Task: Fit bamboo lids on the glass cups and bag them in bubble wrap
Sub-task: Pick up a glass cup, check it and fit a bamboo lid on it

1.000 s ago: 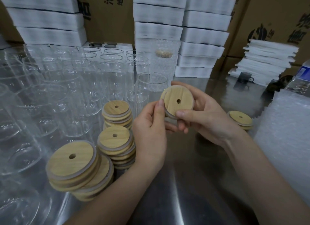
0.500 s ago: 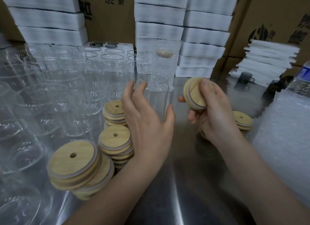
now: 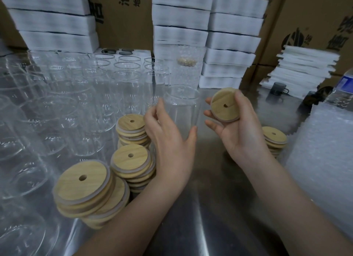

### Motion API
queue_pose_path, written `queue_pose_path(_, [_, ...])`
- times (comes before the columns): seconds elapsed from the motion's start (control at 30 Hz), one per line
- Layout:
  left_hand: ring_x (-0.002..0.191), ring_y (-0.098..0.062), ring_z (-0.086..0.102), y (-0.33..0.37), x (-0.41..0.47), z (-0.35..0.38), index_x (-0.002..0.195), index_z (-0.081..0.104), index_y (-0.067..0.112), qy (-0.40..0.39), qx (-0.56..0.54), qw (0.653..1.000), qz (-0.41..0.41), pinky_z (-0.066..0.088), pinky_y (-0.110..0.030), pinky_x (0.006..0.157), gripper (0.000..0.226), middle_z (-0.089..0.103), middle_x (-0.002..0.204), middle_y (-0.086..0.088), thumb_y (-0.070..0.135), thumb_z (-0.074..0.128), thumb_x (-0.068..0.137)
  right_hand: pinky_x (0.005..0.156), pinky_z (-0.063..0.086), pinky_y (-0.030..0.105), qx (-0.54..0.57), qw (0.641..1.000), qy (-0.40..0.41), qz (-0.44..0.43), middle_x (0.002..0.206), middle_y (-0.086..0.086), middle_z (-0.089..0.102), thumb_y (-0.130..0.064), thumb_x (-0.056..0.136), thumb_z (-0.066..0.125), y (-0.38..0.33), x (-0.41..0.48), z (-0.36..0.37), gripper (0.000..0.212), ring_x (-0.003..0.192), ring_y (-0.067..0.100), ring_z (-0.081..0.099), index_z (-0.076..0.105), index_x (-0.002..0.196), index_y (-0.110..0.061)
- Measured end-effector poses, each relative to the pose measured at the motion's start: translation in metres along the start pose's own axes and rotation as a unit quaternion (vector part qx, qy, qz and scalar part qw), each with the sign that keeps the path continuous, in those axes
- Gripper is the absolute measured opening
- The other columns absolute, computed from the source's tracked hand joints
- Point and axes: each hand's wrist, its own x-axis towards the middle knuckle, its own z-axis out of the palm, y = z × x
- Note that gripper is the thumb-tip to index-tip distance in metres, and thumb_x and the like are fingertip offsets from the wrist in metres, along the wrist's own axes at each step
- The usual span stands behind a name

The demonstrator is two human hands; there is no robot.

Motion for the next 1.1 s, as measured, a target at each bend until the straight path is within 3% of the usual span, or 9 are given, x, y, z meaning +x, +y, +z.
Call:
queue_pose_path(0.07, [0.132,-0.024,0.029,0.001,-0.003,0.001,0.147,0.026,0.007,-0.003,-0.022,1.000,0.011,0.022,-0.023,0.112,0.089,0.027,0.141,-0.014,0.016,0.081,0.076,0.073,0.057,0.031,0.002,1.000,0.009,-0.008,0.106,0.011,0.072,-0.042,0.103,0.041,0.000,0.002,0.002,0.038,0.086,0.019,0.068,0.059,0.122,-0.015])
queue_pose_path(0.17, [0.134,-0.013,0.030,0.001,-0.006,0.002,0.144,0.025,0.017,-0.030,-0.062,0.997,0.026,0.025,-0.023,0.113,0.089,0.031,0.145,-0.006,0.016,0.081,0.076,0.085,0.050,0.035,-0.038,0.997,0.001,-0.069,0.110,0.003,0.068,-0.041,0.098,0.046,0.001,0.003,0.002,0.031,0.096,0.016,0.063,0.063,0.118,-0.025])
queue_pose_path(0.23, [0.135,-0.012,0.035,0.002,-0.008,0.001,0.142,0.024,0.023,-0.050,-0.080,0.995,0.036,0.032,-0.036,0.114,0.089,0.038,0.144,-0.001,0.017,0.081,0.075,0.094,0.049,0.036,-0.090,0.989,-0.010,-0.119,0.117,-0.005,0.068,-0.039,0.092,0.048,0.002,0.002,0.000,0.031,0.108,0.012,0.063,0.064,0.118,-0.032])
queue_pose_path(0.33, [0.132,-0.019,0.044,0.002,-0.012,0.001,0.141,0.031,0.017,-0.042,-0.073,0.994,0.072,0.039,-0.046,0.108,0.088,0.044,0.139,-0.002,0.017,0.084,0.071,0.105,0.046,0.034,-0.186,0.958,-0.044,-0.213,0.133,-0.002,0.062,-0.038,0.093,0.053,0.002,-0.002,-0.002,0.036,0.126,0.012,0.056,0.060,0.127,-0.031])
queue_pose_path(0.47, [0.128,-0.021,0.046,0.001,-0.013,0.001,0.142,0.032,0.020,-0.030,-0.044,0.992,0.113,0.039,-0.045,0.107,0.088,0.047,0.137,-0.002,0.024,0.084,0.071,0.103,0.041,0.019,-0.299,0.897,-0.074,-0.316,0.131,0.003,0.058,-0.027,0.093,0.052,0.001,-0.001,-0.007,0.040,0.125,0.006,0.052,0.055,0.133,-0.019])
queue_pose_path(0.6, [0.125,-0.022,0.048,0.000,-0.013,0.000,0.141,0.028,0.030,-0.036,0.016,0.988,0.150,0.039,-0.041,0.105,0.089,0.051,0.137,-0.002,0.033,0.082,0.071,0.103,0.040,0.018,-0.331,0.880,-0.088,-0.330,0.128,0.010,0.059,-0.021,0.093,0.053,0.000,0.000,-0.011,0.039,0.124,0.007,0.052,0.055,0.131,-0.015])
queue_pose_path(0.73, [0.119,-0.023,0.051,0.001,-0.016,0.001,0.142,0.025,0.034,-0.038,0.032,0.986,0.160,0.041,-0.041,0.101,0.087,0.053,0.133,-0.001,0.042,0.078,0.073,0.102,0.041,0.019,-0.324,0.883,-0.094,-0.325,0.123,0.004,0.062,-0.021,0.092,0.051,-0.002,0.000,-0.011,0.038,0.122,0.008,0.054,0.058,0.128,-0.013])
queue_pose_path(1.1, [0.117,-0.024,0.053,-0.003,-0.016,0.000,0.142,0.025,0.034,-0.035,0.044,0.983,0.174,0.042,-0.043,0.097,0.084,0.056,0.131,-0.001,0.051,0.073,0.075,0.103,0.043,0.024,-0.320,0.878,-0.116,-0.337,0.123,0.001,0.064,-0.022,0.092,0.047,-0.003,0.000,-0.011,0.039,0.124,0.015,0.056,0.058,0.128,-0.010])
